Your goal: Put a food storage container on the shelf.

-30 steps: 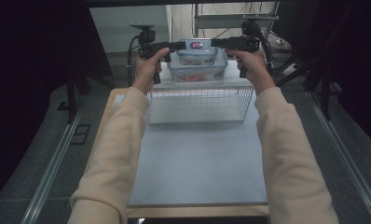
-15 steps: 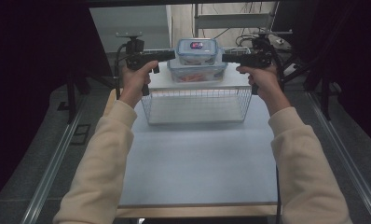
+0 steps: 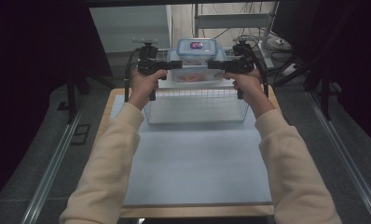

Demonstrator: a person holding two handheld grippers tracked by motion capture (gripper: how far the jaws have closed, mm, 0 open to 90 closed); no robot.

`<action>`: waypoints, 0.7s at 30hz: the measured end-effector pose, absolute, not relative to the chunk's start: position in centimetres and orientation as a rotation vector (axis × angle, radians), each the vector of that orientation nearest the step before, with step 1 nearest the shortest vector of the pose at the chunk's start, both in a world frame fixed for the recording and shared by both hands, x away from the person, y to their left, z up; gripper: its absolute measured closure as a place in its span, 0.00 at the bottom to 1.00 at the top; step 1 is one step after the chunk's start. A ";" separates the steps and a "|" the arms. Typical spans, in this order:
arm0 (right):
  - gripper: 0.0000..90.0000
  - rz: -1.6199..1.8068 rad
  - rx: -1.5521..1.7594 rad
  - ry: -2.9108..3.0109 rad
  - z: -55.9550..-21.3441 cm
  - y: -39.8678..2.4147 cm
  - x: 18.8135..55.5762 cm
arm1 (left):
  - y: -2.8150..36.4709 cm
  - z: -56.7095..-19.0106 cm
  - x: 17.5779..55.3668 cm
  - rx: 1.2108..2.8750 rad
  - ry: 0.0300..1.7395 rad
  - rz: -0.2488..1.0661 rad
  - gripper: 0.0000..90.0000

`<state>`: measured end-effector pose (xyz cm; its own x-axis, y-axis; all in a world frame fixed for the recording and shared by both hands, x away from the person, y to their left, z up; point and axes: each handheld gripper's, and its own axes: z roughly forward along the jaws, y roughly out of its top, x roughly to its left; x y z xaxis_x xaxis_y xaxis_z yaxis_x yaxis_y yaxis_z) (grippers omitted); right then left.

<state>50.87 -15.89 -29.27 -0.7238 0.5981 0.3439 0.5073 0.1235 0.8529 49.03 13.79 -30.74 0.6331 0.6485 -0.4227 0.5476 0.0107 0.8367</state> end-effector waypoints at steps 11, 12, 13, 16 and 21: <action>1.00 1.692 1.188 2.238 -29.6 -15.8 52.6 | 13.2 -30.6 50.3 1.645 1.014 0.096 1.00; 1.00 1.695 1.188 2.231 -29.6 -15.8 52.7 | 13.1 -30.6 50.3 1.645 1.012 0.094 1.00; 1.00 1.696 1.192 2.231 -29.6 -15.8 52.7 | 13.0 -30.6 50.3 1.643 1.012 0.093 1.00; 1.00 1.712 1.203 2.222 -29.6 -16.0 52.8 | 13.0 -30.6 50.3 1.641 1.015 0.092 1.00; 1.00 1.727 1.189 2.222 -29.4 -16.1 52.3 | 13.1 -30.7 50.0 1.646 1.008 0.092 1.00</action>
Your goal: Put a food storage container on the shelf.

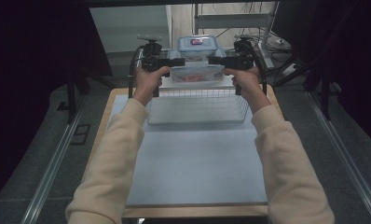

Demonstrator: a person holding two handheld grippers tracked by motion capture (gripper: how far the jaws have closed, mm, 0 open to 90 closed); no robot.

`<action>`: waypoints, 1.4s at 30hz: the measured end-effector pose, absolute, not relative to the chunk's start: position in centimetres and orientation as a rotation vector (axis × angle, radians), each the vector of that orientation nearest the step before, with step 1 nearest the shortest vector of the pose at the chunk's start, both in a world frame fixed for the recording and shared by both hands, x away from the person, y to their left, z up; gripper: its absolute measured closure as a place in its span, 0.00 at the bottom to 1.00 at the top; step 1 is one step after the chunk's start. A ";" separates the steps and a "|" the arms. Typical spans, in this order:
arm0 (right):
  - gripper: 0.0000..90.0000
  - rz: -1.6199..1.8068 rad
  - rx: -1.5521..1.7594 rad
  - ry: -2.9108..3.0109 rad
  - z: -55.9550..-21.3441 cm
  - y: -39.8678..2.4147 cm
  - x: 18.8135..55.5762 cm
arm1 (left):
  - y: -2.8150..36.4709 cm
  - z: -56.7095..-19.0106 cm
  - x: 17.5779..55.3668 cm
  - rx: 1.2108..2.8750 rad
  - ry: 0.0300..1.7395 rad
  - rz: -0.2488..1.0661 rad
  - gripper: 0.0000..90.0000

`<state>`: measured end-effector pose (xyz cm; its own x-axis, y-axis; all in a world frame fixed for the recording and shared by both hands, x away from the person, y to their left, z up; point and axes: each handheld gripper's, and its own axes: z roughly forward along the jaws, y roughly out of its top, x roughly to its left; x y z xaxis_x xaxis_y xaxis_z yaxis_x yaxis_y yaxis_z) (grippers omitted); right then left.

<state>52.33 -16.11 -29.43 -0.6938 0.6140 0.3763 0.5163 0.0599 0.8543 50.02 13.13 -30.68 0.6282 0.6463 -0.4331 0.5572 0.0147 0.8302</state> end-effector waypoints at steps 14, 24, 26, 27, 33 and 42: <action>1.00 1.773 1.181 2.210 -30.2 -19.3 49.8 | 15.9 -31.6 46.2 1.592 1.003 0.072 1.00; 1.00 1.825 1.140 2.237 -32.2 -20.7 47.5 | 17.2 -33.0 43.1 1.546 0.980 0.058 1.00; 1.00 1.836 1.136 2.240 -32.8 -21.2 46.7 | 17.8 -33.7 42.3 1.535 0.980 0.052 1.00; 1.00 1.844 1.131 2.243 -33.2 -21.4 46.4 | 18.0 -33.9 42.0 1.525 0.986 0.049 1.00; 1.00 1.858 1.130 2.244 -35.6 -23.5 44.1 | 19.5 -36.1 39.4 1.510 0.991 0.052 1.00; 0.99 1.821 1.186 2.252 -41.2 -26.8 40.2 | 19.9 -41.2 35.4 1.538 0.997 0.013 0.99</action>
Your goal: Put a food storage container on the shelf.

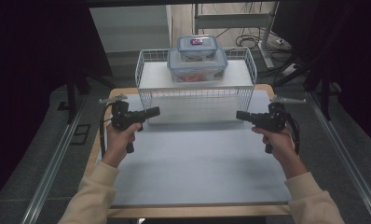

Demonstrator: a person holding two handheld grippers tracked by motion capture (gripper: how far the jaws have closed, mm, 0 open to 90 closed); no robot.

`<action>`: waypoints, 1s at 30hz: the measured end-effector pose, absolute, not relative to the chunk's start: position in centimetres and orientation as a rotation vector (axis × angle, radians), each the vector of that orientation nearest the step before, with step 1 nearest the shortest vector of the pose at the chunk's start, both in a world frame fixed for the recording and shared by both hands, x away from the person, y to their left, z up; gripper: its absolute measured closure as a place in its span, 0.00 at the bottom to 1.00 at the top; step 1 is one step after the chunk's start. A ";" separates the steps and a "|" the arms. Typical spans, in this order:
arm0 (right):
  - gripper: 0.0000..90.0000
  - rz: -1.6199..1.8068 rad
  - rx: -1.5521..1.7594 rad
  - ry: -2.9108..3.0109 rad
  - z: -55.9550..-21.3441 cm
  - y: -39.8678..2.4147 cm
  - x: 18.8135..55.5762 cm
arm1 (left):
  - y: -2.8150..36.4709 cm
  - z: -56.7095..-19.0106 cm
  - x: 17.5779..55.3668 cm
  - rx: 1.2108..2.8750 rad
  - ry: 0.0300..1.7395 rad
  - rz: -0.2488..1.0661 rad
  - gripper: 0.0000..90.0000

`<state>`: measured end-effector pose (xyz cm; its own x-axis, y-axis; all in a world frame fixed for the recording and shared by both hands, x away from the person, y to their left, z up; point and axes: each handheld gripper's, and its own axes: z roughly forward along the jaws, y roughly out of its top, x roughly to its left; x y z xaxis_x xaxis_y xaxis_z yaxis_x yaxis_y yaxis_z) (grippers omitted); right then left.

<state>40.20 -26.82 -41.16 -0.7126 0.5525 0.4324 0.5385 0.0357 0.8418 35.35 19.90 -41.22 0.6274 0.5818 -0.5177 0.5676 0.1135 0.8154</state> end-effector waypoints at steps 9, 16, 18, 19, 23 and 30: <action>0.98 1.708 1.256 2.351 -46.9 -27.9 37.3 | 19.4 -47.3 33.2 1.587 1.059 -0.042 0.98; 0.89 1.662 1.274 2.384 -48.5 -28.0 36.8 | 18.6 -49.3 32.5 1.636 1.088 -0.040 0.90; 0.72 1.635 1.266 2.382 -48.5 -27.9 36.6 | 18.1 -49.4 32.3 1.677 1.098 0.011 0.75; 0.66 1.610 1.249 2.378 -48.4 -27.9 36.5 | 17.9 -49.4 32.2 1.686 1.104 0.037 0.66; 0.54 1.614 1.264 2.356 -48.1 -28.0 36.2 | 17.3 -49.7 32.1 1.704 1.120 0.054 0.47; 0.48 1.587 1.261 2.380 -49.2 -27.8 35.9 | 17.8 -50.5 31.4 1.715 1.147 0.066 0.37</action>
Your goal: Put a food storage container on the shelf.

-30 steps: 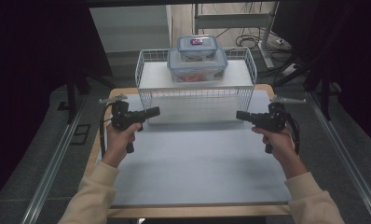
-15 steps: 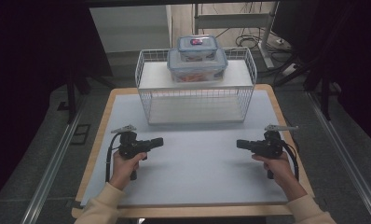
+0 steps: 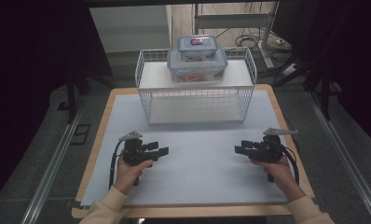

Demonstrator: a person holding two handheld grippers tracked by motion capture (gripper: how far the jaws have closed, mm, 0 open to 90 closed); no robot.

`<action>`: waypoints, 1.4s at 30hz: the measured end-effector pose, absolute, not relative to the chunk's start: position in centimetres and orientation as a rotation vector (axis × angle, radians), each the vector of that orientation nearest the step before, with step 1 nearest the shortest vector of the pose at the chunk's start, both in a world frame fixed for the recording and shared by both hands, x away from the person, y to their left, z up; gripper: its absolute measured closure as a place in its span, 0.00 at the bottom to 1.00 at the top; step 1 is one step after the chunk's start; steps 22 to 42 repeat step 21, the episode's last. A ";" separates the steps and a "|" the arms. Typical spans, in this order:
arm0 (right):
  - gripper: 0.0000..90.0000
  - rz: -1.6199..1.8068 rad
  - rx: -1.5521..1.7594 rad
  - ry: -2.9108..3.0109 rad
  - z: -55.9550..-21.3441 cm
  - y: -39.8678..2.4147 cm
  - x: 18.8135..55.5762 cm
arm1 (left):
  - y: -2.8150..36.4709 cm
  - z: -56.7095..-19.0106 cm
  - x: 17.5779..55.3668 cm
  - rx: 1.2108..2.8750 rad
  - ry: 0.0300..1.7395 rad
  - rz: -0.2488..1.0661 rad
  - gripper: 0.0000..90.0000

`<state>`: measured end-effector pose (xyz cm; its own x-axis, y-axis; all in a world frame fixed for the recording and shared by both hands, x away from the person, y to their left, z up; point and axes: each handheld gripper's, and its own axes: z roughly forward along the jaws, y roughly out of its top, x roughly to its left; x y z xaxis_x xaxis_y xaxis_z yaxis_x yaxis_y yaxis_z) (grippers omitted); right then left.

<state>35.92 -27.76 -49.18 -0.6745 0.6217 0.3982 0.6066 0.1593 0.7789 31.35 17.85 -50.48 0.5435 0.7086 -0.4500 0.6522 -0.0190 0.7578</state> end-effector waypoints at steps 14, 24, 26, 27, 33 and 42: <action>0.44 1.586 1.268 2.371 -49.4 -27.6 36.0 | 18.0 -50.7 31.3 1.720 1.158 0.076 0.35; 0.43 1.590 1.265 2.361 -49.2 -27.8 36.0 | 18.2 -50.7 31.4 1.712 1.164 0.075 0.34; 0.43 1.590 1.265 2.361 -49.2 -27.8 36.0 | 18.2 -50.7 31.4 1.712 1.164 0.075 0.34; 0.43 1.590 1.265 2.361 -49.2 -27.8 36.0 | 18.2 -50.7 31.4 1.712 1.164 0.075 0.34; 0.43 1.590 1.265 2.361 -49.2 -27.8 36.0 | 18.2 -50.7 31.4 1.712 1.164 0.075 0.34; 0.43 1.590 1.265 2.361 -49.2 -27.8 36.0 | 18.2 -50.7 31.4 1.712 1.164 0.075 0.34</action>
